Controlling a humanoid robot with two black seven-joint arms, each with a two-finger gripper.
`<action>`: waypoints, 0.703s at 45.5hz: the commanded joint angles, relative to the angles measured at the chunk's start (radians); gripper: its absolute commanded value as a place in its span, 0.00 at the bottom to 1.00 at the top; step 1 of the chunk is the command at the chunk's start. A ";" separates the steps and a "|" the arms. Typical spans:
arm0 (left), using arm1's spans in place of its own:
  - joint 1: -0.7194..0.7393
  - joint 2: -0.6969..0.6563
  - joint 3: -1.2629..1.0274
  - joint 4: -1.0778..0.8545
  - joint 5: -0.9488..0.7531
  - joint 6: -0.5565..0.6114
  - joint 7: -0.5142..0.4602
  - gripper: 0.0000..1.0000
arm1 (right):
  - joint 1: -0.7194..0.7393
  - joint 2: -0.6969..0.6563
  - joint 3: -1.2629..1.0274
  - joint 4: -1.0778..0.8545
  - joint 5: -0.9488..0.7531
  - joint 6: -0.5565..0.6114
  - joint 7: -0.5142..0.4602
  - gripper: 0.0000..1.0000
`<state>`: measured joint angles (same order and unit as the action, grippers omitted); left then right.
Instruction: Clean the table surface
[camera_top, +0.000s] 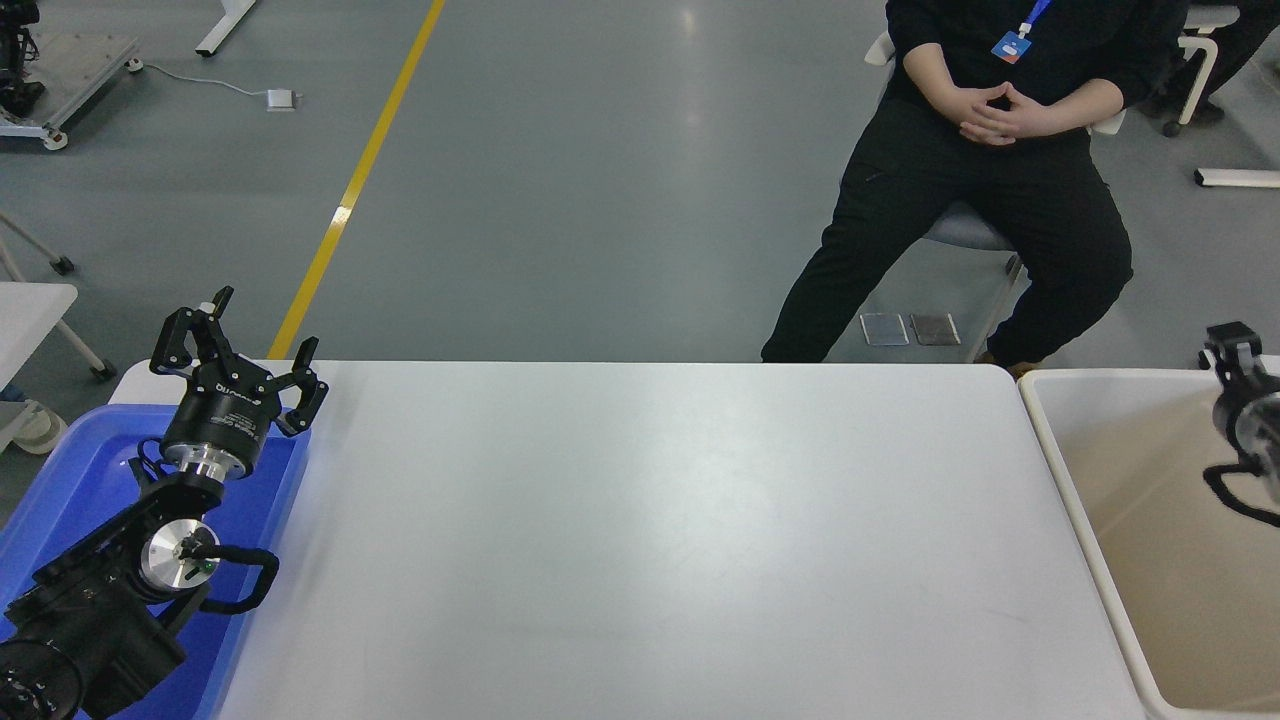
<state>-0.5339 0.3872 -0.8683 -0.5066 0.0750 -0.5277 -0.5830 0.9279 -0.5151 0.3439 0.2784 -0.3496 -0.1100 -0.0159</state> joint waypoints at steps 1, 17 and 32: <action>0.000 -0.001 0.000 0.000 0.000 0.000 0.000 1.00 | 0.072 -0.060 0.296 0.200 -0.002 0.000 0.005 0.98; 0.000 -0.001 0.000 0.000 0.000 0.000 0.000 1.00 | 0.091 -0.011 0.371 0.320 -0.003 -0.005 0.085 0.98; 0.000 0.001 0.000 -0.001 0.000 0.000 0.000 1.00 | 0.061 0.055 0.409 0.380 -0.005 -0.008 0.143 0.98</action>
<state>-0.5338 0.3866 -0.8686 -0.5067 0.0752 -0.5277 -0.5829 1.0035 -0.5017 0.7177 0.6102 -0.3519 -0.1127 0.0841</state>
